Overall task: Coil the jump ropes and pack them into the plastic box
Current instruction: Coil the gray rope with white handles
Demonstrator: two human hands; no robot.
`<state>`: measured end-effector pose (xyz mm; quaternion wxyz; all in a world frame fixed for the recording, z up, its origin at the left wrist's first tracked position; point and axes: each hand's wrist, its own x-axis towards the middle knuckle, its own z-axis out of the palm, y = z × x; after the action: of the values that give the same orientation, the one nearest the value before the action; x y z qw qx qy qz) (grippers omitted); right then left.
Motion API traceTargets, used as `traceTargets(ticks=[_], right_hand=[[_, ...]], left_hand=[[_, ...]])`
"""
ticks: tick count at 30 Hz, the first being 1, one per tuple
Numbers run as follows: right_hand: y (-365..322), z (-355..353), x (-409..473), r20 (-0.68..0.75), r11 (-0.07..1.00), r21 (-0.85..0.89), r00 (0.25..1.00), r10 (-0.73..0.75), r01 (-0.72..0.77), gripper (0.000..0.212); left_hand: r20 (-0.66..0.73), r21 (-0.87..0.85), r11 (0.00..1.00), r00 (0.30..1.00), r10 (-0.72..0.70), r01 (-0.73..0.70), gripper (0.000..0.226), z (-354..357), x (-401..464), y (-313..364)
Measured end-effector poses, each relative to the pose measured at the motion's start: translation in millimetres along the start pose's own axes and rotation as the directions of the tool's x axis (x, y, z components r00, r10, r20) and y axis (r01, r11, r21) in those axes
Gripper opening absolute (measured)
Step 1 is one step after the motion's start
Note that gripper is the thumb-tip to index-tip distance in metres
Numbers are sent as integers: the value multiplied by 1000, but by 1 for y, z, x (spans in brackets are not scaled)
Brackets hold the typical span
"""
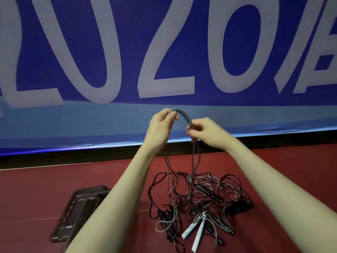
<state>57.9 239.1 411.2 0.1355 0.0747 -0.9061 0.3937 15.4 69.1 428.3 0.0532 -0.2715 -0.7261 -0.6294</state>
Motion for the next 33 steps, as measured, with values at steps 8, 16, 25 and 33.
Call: traceTargets(ticks=[8, 16, 25, 33], right_hand=[[65, 37, -15, 514, 961, -62, 817, 262, -270, 17], [70, 21, -6, 198, 926, 180, 934, 297, -333, 25], [-25, -30, 3, -53, 1000, 9, 998, 20, -19, 25], [-61, -22, -4, -111, 985, -160, 991, -78, 60, 20]], left_hand=[[-248, -329, 944, 967, -50, -35, 30, -41, 8, 3], [-237, 6, 994, 966, -107, 112, 26, -61, 2, -47], [-50, 342, 894, 956, -290, 289, 57, -60, -1, -53], [161, 247, 969, 985, -61, 19, 23, -29, -2, 15]])
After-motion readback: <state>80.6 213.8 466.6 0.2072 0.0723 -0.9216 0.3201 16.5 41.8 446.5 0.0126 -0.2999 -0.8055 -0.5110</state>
